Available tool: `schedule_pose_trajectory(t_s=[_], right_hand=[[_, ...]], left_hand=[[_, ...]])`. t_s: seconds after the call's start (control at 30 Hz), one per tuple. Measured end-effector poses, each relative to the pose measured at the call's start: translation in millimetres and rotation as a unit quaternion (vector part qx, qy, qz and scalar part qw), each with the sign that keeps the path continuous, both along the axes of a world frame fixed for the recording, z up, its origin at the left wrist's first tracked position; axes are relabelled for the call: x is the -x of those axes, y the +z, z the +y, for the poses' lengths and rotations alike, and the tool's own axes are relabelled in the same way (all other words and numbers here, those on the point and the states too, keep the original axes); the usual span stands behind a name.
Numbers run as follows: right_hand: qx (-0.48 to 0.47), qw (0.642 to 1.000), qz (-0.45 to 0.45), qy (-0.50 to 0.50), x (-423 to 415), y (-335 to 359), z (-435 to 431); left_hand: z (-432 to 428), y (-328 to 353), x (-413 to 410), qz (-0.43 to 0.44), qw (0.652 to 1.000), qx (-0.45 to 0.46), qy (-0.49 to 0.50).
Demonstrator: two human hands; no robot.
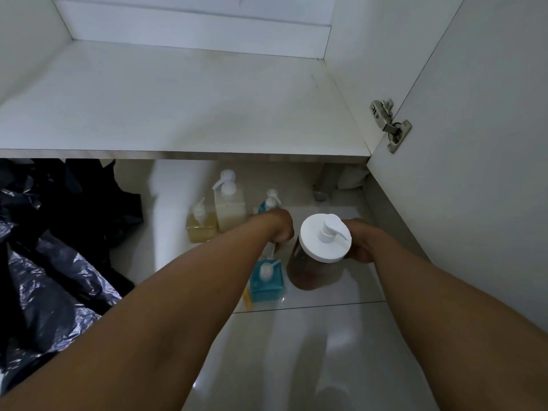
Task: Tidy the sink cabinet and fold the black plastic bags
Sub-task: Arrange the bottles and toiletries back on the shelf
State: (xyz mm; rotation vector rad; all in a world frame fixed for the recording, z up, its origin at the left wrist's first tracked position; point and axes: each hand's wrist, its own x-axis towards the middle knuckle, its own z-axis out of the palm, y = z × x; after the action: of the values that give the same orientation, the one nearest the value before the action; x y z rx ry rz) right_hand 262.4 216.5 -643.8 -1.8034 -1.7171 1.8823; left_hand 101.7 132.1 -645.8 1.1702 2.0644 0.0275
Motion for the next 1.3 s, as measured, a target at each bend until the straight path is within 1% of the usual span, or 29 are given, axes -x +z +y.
schedule_pose_trajectory(t_s=[0.03,0.1,0.13,0.2,0.33,0.43,0.57,0.7,0.77,0.87,0.93,1.0,1.07,1.13,1.23,1.3], right_hand=[[-0.005,1.0,-0.005,0.002,0.3,-0.4,0.5],[-0.015,1.0,-0.009,-0.001,-0.2,1.1,1.7],[-0.02,1.0,-0.011,-0.007,-0.8,3.2,2.3],[-0.038,0.999,-0.001,-0.032,-1.4,8.8,5.0],[-0.087,0.989,0.056,-0.105,1.9,30.7,9.3],[-0.142,0.98,0.07,-0.121,8.1,43.8,7.7],[-0.22,0.968,0.027,-0.121,17.2,63.7,1.0],[-0.29,0.945,-0.022,-0.149,28.9,95.1,1.0],[-0.29,0.95,-0.046,-0.107,36.7,112.7,-0.6],[-0.24,0.965,-0.095,0.036,48.5,142.8,-10.1],[-0.212,0.964,-0.112,0.117,53.9,162.2,-16.4],[-0.183,0.964,-0.084,0.172,59.7,177.4,-23.2],[-0.182,0.954,-0.061,0.229,70.4,187.4,-32.1],[-0.193,0.938,-0.052,0.283,85.6,194.4,-46.0],[-0.192,0.92,-0.049,0.339,110.7,199.0,-70.0],[-0.201,0.912,-0.045,0.356,127.6,196.9,-86.4]], left_hand=[[-0.4,-2.5,0.8,-0.006,1.0,-0.006,0.028],[-0.7,-2.0,4.7,-0.003,0.998,-0.04,0.045],[1.2,-3.7,8.0,0.011,0.998,-0.058,0.026],[3.4,-5.9,12.9,0.005,0.996,-0.092,0.02],[3.6,4.3,13.7,-0.066,0.975,-0.201,0.072],[-1.4,19.2,12.1,-0.107,0.959,-0.245,0.091],[-12.5,40.6,12.3,-0.136,0.933,-0.311,0.12],[-20.8,62.1,14.0,-0.125,0.909,-0.364,0.157],[-25.7,73.9,16.0,-0.121,0.89,-0.395,0.191],[-36.2,93.3,29.3,-0.117,0.854,-0.44,0.25],[-47.0,107.0,42.0,-0.159,0.838,-0.433,0.29],[-61.0,118.8,55.8,-0.233,0.824,-0.392,0.335],[-78.9,129.1,71.7,-0.286,0.832,-0.319,0.351],[-97.2,135.0,91.1,-0.296,0.854,-0.262,0.339],[-124.2,134.2,121.8,-0.267,0.881,-0.234,0.313],[-143.1,130.7,137.4,-0.256,0.892,-0.23,0.294]])
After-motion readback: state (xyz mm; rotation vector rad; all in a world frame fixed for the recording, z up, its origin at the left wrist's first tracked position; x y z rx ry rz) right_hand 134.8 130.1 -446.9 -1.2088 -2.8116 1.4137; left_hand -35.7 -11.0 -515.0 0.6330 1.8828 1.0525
